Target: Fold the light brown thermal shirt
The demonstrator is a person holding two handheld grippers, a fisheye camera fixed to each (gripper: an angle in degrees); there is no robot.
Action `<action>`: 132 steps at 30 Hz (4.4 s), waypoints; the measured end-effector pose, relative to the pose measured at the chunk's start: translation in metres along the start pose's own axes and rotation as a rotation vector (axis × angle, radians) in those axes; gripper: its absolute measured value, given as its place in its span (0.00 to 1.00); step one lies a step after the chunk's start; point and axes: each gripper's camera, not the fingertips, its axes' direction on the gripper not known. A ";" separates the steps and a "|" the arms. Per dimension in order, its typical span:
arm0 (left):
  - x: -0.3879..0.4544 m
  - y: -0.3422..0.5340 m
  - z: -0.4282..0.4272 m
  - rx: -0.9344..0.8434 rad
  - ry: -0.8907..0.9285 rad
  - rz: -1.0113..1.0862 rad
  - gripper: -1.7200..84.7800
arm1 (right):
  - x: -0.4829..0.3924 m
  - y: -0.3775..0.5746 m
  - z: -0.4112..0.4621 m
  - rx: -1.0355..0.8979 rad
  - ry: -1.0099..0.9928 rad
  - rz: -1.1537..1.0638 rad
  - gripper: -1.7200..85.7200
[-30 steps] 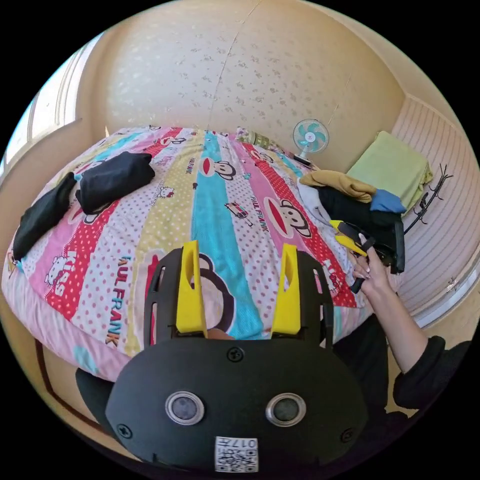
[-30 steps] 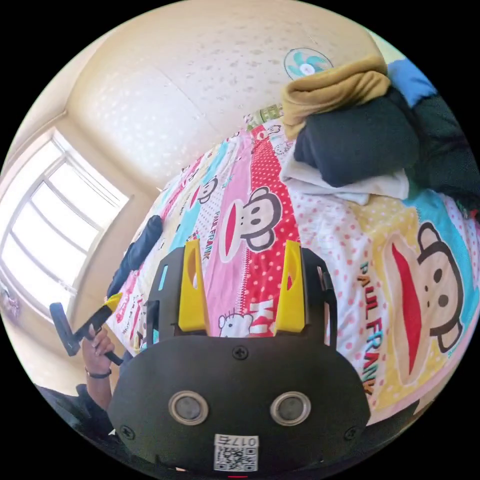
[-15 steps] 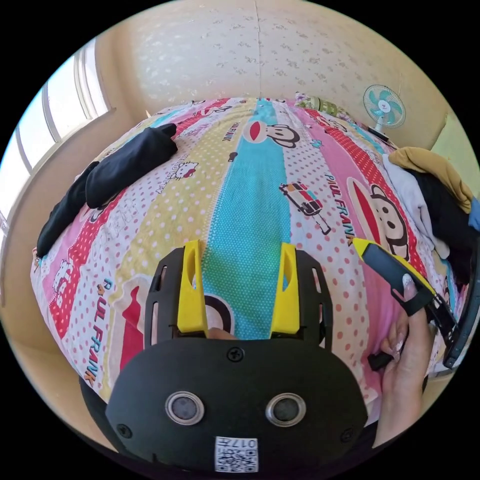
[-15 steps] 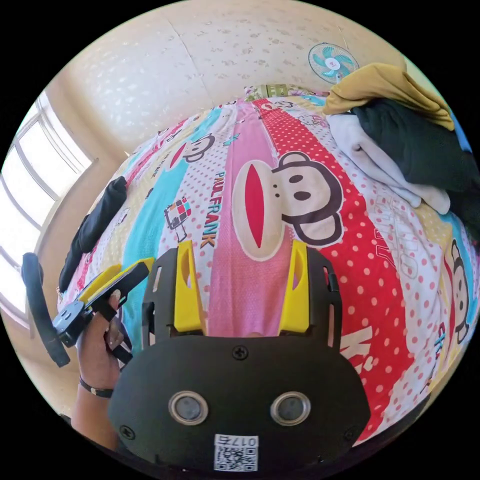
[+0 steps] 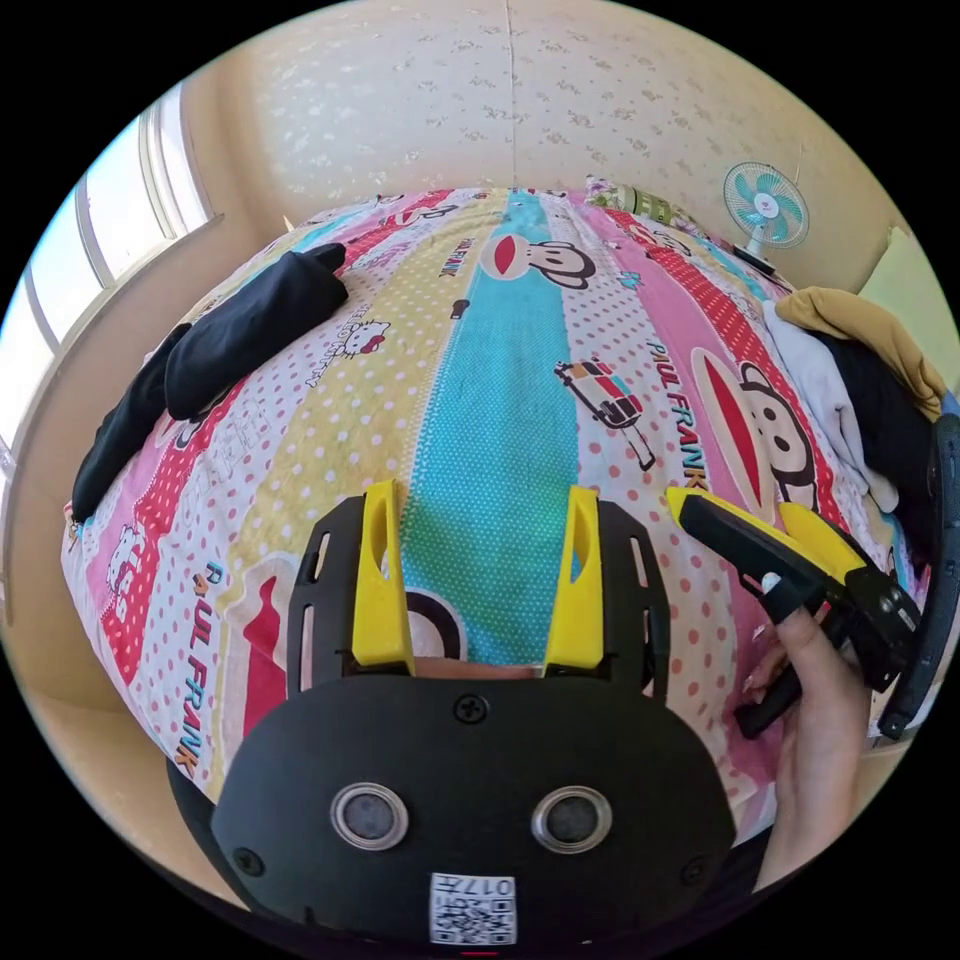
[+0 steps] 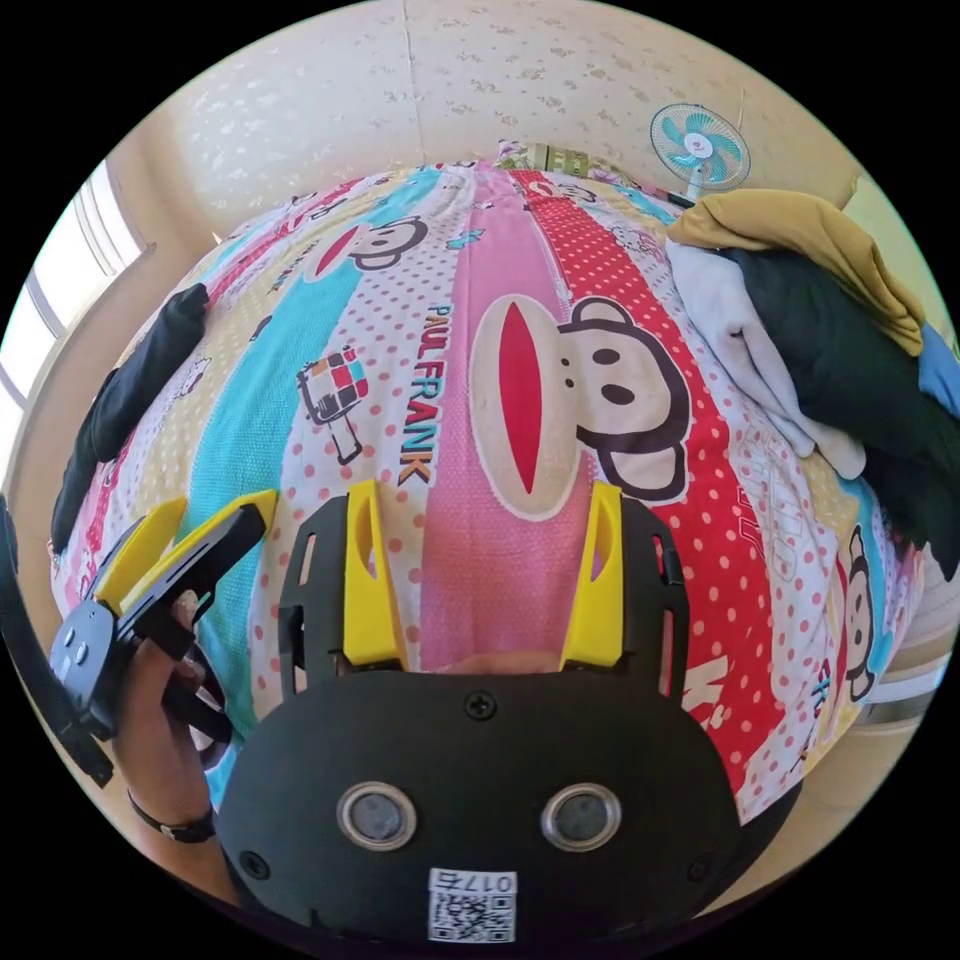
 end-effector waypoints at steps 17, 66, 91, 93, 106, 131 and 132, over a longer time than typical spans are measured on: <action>-0.010 0.000 0.001 -0.001 0.002 -0.001 0.28 | 0.026 0.016 0.029 -0.007 0.005 -0.004 0.33; -0.043 0.000 -0.024 -0.003 -0.005 0.001 0.28 | 0.110 0.020 0.029 -0.012 0.014 -0.006 0.33; -0.047 -0.012 -0.052 -0.005 -0.013 0.003 0.28 | 0.123 0.009 0.034 -0.014 0.021 -0.008 0.33; -0.048 -0.014 -0.055 -0.006 -0.010 0.002 0.28 | 0.123 0.007 0.036 -0.018 0.027 -0.011 0.33; -0.052 -0.030 -0.074 -0.013 -0.015 0.016 0.28 | 0.134 0.005 0.045 -0.019 -0.005 -0.005 0.33; -0.260 -0.055 -0.165 0.116 0.241 -0.135 0.09 | 0.057 -0.005 -0.008 0.171 -0.503 -0.257 0.30; -0.293 -0.051 -0.179 0.161 0.181 -0.169 0.09 | 0.025 -0.014 -0.012 0.176 -0.567 -0.305 0.30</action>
